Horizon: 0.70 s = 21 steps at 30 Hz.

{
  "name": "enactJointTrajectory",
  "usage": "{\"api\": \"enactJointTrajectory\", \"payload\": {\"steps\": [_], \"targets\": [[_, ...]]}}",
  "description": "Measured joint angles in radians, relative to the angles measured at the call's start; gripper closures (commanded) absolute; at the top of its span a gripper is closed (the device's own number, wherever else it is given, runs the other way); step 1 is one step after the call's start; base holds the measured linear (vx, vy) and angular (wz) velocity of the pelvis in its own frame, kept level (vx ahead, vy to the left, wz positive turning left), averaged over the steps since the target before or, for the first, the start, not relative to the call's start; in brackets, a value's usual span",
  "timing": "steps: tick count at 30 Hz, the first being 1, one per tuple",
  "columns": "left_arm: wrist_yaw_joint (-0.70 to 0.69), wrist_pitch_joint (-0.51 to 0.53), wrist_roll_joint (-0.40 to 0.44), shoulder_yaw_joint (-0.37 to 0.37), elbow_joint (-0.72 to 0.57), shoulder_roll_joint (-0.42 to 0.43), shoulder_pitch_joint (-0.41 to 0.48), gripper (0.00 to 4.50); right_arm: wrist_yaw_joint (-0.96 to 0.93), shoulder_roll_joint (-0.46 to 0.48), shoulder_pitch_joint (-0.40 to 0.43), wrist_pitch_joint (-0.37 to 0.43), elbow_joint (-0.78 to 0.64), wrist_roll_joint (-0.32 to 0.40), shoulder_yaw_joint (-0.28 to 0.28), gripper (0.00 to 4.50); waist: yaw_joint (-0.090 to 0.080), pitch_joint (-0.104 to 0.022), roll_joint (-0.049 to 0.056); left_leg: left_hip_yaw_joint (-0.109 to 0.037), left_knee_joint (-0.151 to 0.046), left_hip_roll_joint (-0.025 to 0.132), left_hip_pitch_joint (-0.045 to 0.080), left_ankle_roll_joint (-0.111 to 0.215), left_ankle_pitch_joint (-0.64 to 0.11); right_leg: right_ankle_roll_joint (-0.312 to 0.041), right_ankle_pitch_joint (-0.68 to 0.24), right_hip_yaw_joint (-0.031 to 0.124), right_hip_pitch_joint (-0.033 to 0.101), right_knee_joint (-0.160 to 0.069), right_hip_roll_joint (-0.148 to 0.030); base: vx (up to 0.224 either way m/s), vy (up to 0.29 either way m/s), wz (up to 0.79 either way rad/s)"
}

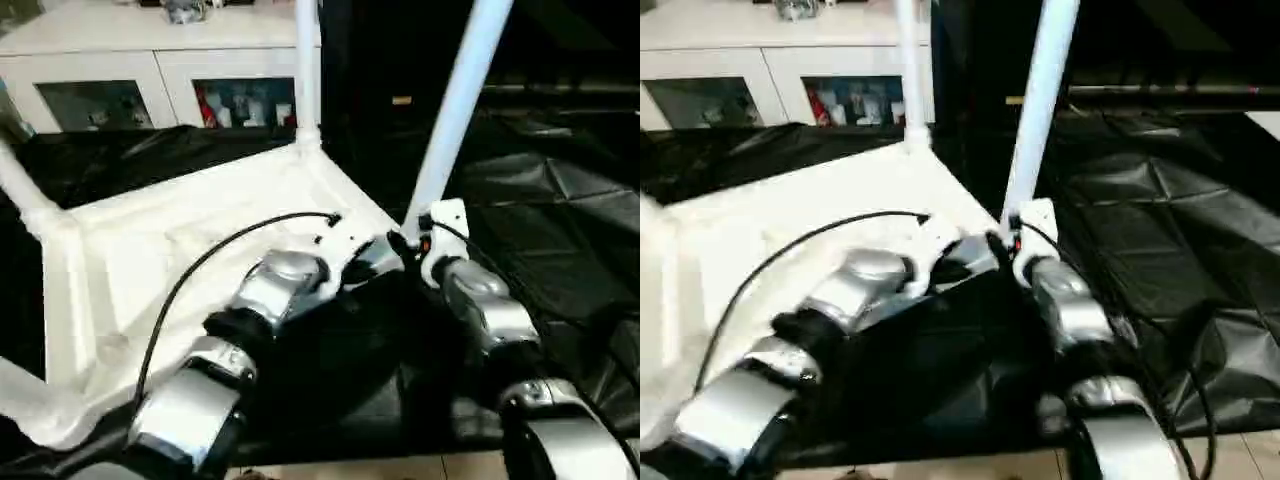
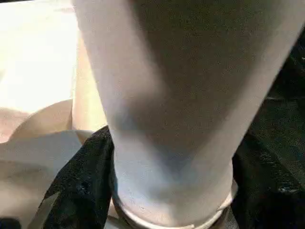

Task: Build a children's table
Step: Rotate leg to tighten

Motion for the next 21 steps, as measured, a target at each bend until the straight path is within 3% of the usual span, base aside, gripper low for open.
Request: {"api": "enactJointTrajectory", "payload": {"steps": [10,14,21], "targets": [[-0.058,-0.07,0.015,-0.013,0.0,0.063,0.009,4.5,0.144,-0.028,0.045,-0.033,-0.046,0.029,0.002,0.56,-0.003,0.001,-0.001,-0.001,-0.002,0.002,-0.001,0.0,0.0,0.0,0.001,-0.003,-0.003,0.001,0.001,0.0,0.0,0.0],[-0.171,-0.132,0.014,-0.014,-0.023,0.129,0.037,4.5,0.359,-0.146,0.119,-0.005,-0.174,0.038,0.075,0.5,0.003,0.001,-0.001,-0.002,-0.003,0.002,-0.002,0.0,0.0,0.0,0.001,-0.005,-0.003,0.001,0.001,0.0,0.0,0.0],[-0.43,-0.181,-0.033,-0.027,-0.114,0.248,0.102,4.5,0.628,-0.274,0.187,0.006,-0.309,0.075,0.117,0.5,0.012,0.001,0.0,-0.001,-0.003,0.004,-0.005,0.002,0.001,0.002,-0.001,-0.006,-0.005,0.001,0.001,0.0,0.0,0.0]]}}
